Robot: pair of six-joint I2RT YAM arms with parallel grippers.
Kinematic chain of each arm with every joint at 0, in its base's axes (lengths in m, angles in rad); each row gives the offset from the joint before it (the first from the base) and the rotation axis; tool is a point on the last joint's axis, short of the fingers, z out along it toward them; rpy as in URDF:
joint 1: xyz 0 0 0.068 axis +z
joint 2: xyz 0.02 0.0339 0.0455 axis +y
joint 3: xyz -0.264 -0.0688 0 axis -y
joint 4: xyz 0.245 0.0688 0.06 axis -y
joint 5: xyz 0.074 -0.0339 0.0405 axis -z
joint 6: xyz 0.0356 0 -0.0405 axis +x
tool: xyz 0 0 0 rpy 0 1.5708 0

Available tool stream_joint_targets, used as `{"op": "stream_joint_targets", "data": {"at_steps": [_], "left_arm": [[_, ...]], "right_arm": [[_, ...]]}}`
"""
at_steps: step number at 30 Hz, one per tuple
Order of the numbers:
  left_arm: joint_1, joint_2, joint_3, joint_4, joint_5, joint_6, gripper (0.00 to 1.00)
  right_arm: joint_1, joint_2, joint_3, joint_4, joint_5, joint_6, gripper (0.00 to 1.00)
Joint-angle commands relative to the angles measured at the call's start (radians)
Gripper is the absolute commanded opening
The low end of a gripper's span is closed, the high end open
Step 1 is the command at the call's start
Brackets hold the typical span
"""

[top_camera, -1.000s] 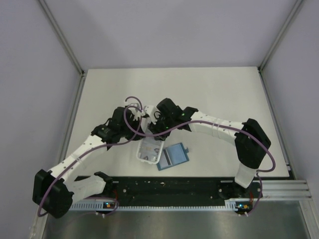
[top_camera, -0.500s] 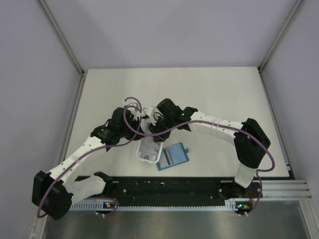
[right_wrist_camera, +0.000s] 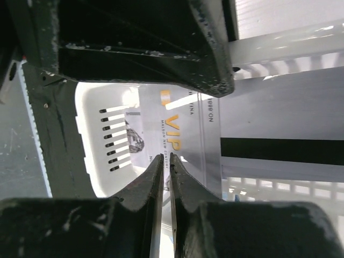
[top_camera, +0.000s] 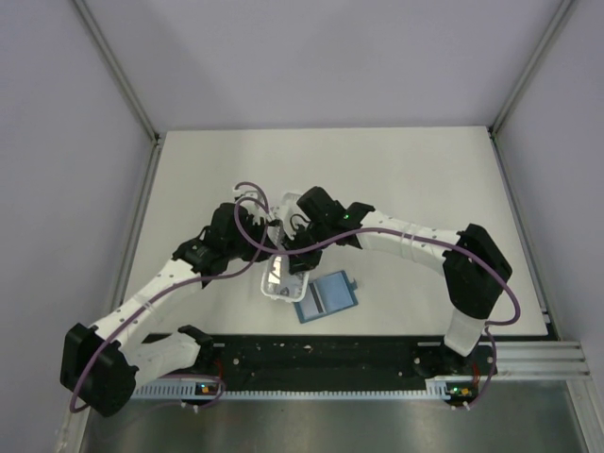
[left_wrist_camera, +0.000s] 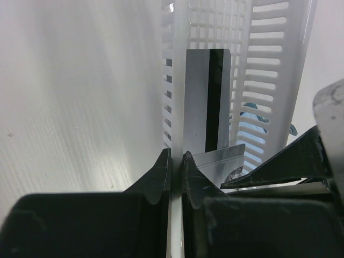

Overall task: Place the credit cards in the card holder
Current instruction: Pick up the credit card from the storage box.

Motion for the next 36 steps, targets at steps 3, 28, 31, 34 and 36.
{"op": "stream_joint_targets", "data": {"at_steps": [3,28,31,34,36], "left_arm": [[-0.012,-0.040,-0.017,0.141,-0.003,-0.006,0.00],[-0.012,-0.054,-0.005,0.174,0.095,0.004,0.00],[-0.011,-0.060,-0.005,0.181,0.075,-0.003,0.00],[-0.012,-0.069,-0.005,0.195,0.064,-0.010,0.00],[-0.012,-0.074,-0.005,0.206,0.053,-0.016,0.00]], "right_arm": [[0.002,-0.025,0.007,0.009,-0.031,0.030,0.19],[0.010,0.106,0.110,-0.089,0.251,-0.011,0.49],[0.017,0.125,0.112,-0.115,0.198,-0.023,0.49],[0.026,0.145,0.122,-0.141,0.169,-0.034,0.49],[0.033,0.160,0.131,-0.158,0.149,-0.040,0.49]]}}
